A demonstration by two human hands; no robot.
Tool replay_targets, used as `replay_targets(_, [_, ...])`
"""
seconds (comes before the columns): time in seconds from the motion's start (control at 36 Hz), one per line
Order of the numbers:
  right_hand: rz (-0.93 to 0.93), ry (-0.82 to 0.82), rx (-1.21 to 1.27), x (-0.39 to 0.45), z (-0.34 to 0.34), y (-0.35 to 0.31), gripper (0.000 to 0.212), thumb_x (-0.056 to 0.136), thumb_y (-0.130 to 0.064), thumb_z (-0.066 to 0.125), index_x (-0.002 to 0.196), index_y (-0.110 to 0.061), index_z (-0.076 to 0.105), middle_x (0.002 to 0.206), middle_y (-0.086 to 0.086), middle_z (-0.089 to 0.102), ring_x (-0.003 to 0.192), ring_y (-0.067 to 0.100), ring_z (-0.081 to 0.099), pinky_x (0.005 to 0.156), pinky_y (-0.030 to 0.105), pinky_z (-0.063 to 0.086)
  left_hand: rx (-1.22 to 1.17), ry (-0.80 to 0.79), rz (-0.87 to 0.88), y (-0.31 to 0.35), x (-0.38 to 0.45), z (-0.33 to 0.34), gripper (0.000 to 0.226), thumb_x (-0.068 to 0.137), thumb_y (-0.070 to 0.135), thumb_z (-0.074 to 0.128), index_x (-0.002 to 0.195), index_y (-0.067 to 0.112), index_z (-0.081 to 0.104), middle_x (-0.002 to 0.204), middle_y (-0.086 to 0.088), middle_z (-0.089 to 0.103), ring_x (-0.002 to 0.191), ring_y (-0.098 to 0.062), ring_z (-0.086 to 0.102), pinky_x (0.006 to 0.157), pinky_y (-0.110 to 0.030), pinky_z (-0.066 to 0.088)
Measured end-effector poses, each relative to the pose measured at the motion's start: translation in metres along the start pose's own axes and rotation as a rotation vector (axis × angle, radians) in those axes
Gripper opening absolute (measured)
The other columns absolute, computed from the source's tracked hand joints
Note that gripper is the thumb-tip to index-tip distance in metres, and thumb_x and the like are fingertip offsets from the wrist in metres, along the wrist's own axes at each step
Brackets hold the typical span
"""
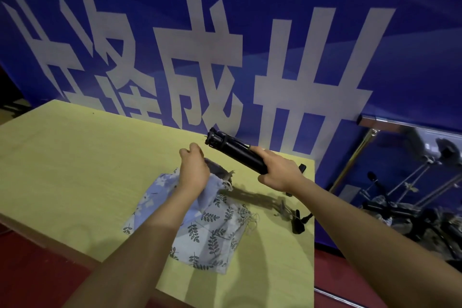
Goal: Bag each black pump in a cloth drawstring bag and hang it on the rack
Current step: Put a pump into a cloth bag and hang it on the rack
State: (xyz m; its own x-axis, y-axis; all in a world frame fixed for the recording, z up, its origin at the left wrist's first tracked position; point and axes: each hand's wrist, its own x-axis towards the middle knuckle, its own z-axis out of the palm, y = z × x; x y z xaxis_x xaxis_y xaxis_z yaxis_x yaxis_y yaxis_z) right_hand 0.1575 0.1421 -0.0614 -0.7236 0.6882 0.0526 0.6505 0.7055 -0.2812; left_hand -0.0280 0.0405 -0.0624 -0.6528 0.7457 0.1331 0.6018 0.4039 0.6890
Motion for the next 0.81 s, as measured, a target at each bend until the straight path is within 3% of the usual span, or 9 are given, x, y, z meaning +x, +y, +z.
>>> replay_targets(0.08, [0.000, -0.049, -0.050, -0.004, 0.007, 0.003, 0.075, 0.080, -0.025, 0.059, 0.143, -0.037, 0.020, 0.128, -0.001, 0.054, 0.104, 0.024, 0.058, 0.068, 0.032, 0.050, -0.193, 0.066, -0.138, -0.011, 0.004, 0.002, 0.024, 0.086, -0.014, 0.039, 0.089, -0.001, 0.058, 0.099, -0.023, 0.060, 0.081, -0.032, 0.056, 0.070, -0.032, 0.041])
replay_targets(0.22, [-0.027, -0.123, -0.109, -0.009, 0.020, 0.005, 0.073, 0.081, -0.025, 0.056, 0.144, -0.037, 0.021, 0.126, 0.000, 0.054, 0.103, 0.024, 0.059, 0.068, 0.030, 0.049, -0.509, 0.107, -0.340, -0.015, 0.005, 0.004, 0.031, 0.088, -0.013, 0.040, 0.098, -0.003, 0.068, 0.104, -0.022, 0.067, 0.098, -0.042, 0.061, 0.082, -0.042, 0.051])
replay_targets(0.33, [-0.043, -0.165, -0.100, -0.012, 0.031, 0.007, 0.072, 0.080, -0.025, 0.056, 0.142, -0.038, 0.022, 0.124, 0.000, 0.056, 0.102, 0.024, 0.059, 0.069, 0.031, 0.049, -0.624, 0.096, -0.388, -0.014, 0.006, 0.002, 0.039, 0.086, -0.018, 0.035, 0.106, -0.005, 0.066, 0.115, -0.020, 0.063, 0.094, -0.026, 0.055, 0.082, -0.026, 0.042])
replay_targets(0.39, [-0.063, -0.178, -0.114, -0.013, 0.035, 0.009, 0.069, 0.081, -0.029, 0.056, 0.141, -0.038, 0.023, 0.120, -0.001, 0.058, 0.099, 0.023, 0.059, 0.068, 0.029, 0.048, -0.639, 0.073, -0.379, -0.013, 0.006, 0.000, 0.040, 0.088, -0.015, 0.033, 0.111, -0.005, 0.064, 0.120, -0.019, 0.061, 0.095, -0.023, 0.052, 0.084, -0.025, 0.041])
replay_targets(0.5, [-0.101, -0.186, -0.155, -0.013, 0.043, 0.010, 0.064, 0.084, -0.042, 0.056, 0.139, -0.040, 0.024, 0.112, -0.003, 0.060, 0.094, 0.022, 0.059, 0.066, 0.028, 0.043, -0.558, -0.010, -0.298, -0.019, 0.010, 0.000, 0.043, 0.089, -0.012, 0.033, 0.117, 0.001, 0.063, 0.129, -0.016, 0.057, 0.112, -0.026, 0.054, 0.092, -0.030, 0.044])
replay_targets(0.58, [-0.106, -0.189, -0.205, -0.008, 0.046, 0.008, 0.060, 0.084, -0.046, 0.055, 0.136, -0.040, 0.027, 0.108, -0.002, 0.060, 0.090, 0.023, 0.060, 0.066, 0.031, 0.049, -0.397, -0.121, -0.140, -0.022, 0.005, 0.001, 0.038, 0.094, -0.006, 0.035, 0.122, 0.002, 0.060, 0.131, -0.012, 0.051, 0.120, -0.024, 0.049, 0.102, -0.026, 0.037])
replay_targets(0.69, [-0.103, -0.200, -0.291, 0.003, 0.052, 0.003, 0.054, 0.083, -0.045, 0.056, 0.130, -0.038, 0.031, 0.102, -0.001, 0.060, 0.082, 0.025, 0.061, 0.065, 0.035, 0.053, -0.278, -0.281, -0.020, -0.031, 0.000, 0.003, 0.043, 0.094, -0.007, 0.040, 0.135, 0.004, 0.048, 0.117, -0.003, 0.040, 0.106, -0.016, 0.045, 0.088, -0.009, 0.029])
replay_targets(0.81, [-0.100, -0.223, -0.351, 0.011, 0.051, -0.002, 0.046, 0.083, -0.039, 0.056, 0.124, -0.030, 0.036, 0.100, 0.001, 0.061, 0.082, 0.026, 0.061, 0.063, 0.032, 0.049, -0.079, -0.331, 0.073, -0.041, 0.000, 0.003, 0.048, 0.092, -0.010, 0.039, 0.138, 0.001, 0.041, 0.120, -0.008, 0.039, 0.104, -0.017, 0.042, 0.081, -0.011, 0.030])
